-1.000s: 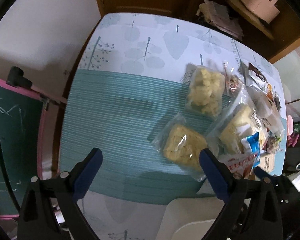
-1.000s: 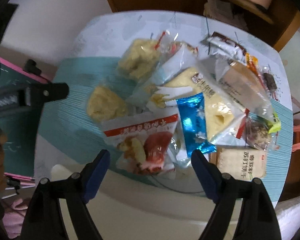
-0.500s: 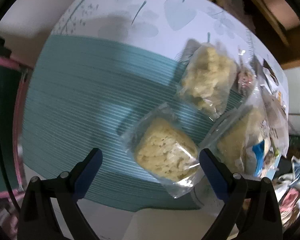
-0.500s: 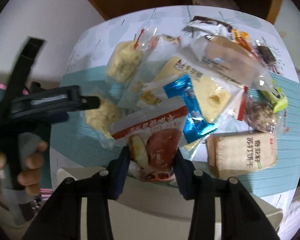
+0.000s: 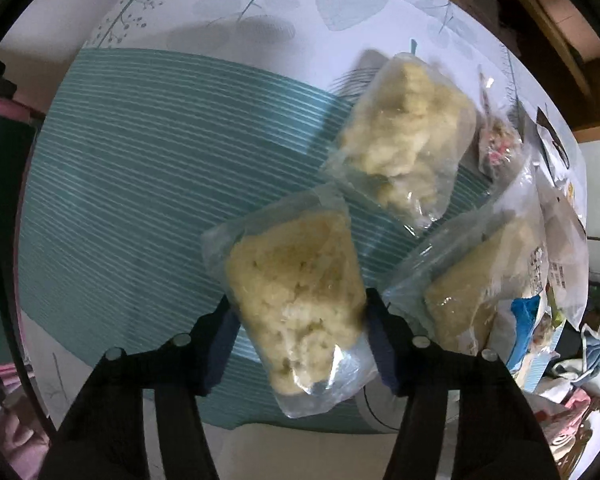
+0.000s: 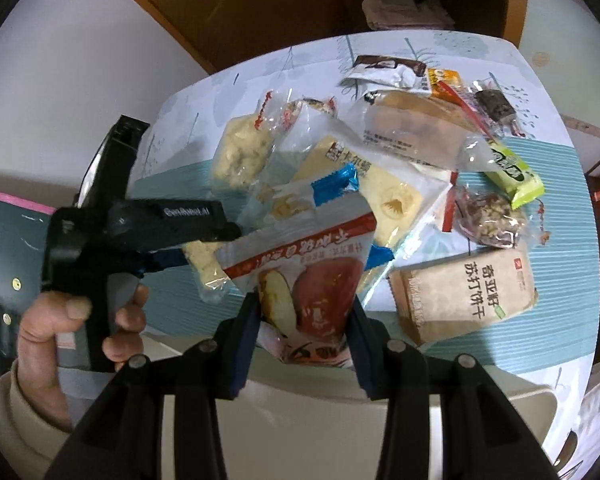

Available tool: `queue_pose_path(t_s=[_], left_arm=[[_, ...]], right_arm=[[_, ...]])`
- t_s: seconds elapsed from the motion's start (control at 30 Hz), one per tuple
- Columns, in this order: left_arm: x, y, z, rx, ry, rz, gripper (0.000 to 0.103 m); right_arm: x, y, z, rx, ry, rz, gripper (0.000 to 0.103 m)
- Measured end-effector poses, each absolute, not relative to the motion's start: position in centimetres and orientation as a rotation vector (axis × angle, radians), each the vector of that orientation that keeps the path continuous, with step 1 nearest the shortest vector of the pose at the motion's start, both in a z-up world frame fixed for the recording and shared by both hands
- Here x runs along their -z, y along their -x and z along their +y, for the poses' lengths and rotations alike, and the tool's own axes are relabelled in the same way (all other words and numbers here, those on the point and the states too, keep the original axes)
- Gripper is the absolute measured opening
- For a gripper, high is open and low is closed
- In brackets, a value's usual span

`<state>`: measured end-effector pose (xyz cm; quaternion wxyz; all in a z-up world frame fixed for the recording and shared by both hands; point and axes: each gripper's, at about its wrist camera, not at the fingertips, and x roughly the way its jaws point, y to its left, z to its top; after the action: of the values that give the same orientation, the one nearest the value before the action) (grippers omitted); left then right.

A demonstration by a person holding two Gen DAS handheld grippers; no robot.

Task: Organize snacks
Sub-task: 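Carry both bags to the white tray and open both grippers to release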

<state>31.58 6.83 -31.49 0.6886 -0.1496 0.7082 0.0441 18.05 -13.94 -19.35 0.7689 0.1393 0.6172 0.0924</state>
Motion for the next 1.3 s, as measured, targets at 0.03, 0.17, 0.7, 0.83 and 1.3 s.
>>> queue_pose_path(t_s=[0.03,0.17,0.7,0.83,1.3], left_arm=[[31.5,-31.4,6.9,-0.094,0.34,1.576,0.057],[30.6,-30.4,7.8,-0.086,0.325,1.533,0.056],[13.1,-22.4,8.8,0.138,0.142,1.115,0.055],[9.5,-17.7,6.7,0.198,0.024,1.049,0.055],[12.7,-6.3,-0.6,0.265,-0.171,1.13,0.056]], right_arm=[[19.2,-18.0,-13.9,-0.198,-0.302,1.332,0.042],[18.2,-17.4,-14.1,-0.18,-0.309,1.293,0.041],[10.1,-13.9,-15.6,-0.134,-0.386,1.072,0.041],[7.9,-12.0,-15.5,-0.18,-0.357,1.052,0.041],[12.6,-2.8,-16.3,-0.219,-0.224,1.289,0.043]])
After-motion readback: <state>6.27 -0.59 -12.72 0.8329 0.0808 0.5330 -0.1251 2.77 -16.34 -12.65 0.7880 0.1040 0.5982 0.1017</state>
